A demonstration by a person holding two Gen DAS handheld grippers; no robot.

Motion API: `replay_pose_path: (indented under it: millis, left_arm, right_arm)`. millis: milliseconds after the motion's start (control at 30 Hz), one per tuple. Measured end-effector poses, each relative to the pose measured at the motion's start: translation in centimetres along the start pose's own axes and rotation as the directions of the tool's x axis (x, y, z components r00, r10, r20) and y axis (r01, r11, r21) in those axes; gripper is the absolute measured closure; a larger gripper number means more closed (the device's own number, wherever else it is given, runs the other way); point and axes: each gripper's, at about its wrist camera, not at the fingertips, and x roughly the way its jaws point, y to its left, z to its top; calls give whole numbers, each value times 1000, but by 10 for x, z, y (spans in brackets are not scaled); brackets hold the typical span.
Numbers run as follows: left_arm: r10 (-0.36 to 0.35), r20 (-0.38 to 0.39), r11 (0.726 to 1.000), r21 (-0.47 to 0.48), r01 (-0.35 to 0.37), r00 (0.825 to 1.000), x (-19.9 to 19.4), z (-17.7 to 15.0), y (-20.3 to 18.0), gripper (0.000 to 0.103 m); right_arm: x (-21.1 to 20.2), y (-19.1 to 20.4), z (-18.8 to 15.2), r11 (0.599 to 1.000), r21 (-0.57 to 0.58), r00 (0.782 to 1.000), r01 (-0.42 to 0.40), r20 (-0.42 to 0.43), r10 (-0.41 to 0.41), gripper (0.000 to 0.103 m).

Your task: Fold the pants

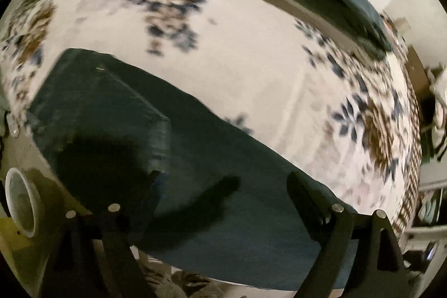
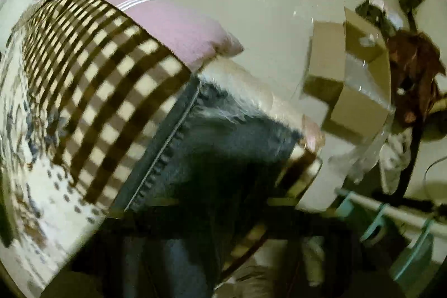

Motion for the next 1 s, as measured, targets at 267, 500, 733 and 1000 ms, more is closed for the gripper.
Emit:
replay_pose_path:
  millis: [267, 500, 733, 1000]
  left_arm:
    - [-19, -10, 999, 28, 19, 1000, 13, -12, -21, 14]
    - [6, -13, 1000, 28, -6, 1000, 23, -16, -21, 14]
    - [33, -41, 998, 52, -30, 999, 27, -23, -23, 14]
    - [52, -77, 993, 115, -43, 996, 30, -41, -36, 14]
  right_arm:
    - [-104, 1, 3, 904, -73, 874, -422, 232, 427, 96]
    - [-66, -55, 4, 842, -33, 802, -539, 286, 524, 96]
    - [28, -111, -15, 885, 194, 905, -423, 137, 402, 43]
    - [32, -90, -23, 871, 215, 893, -441, 7, 450, 43]
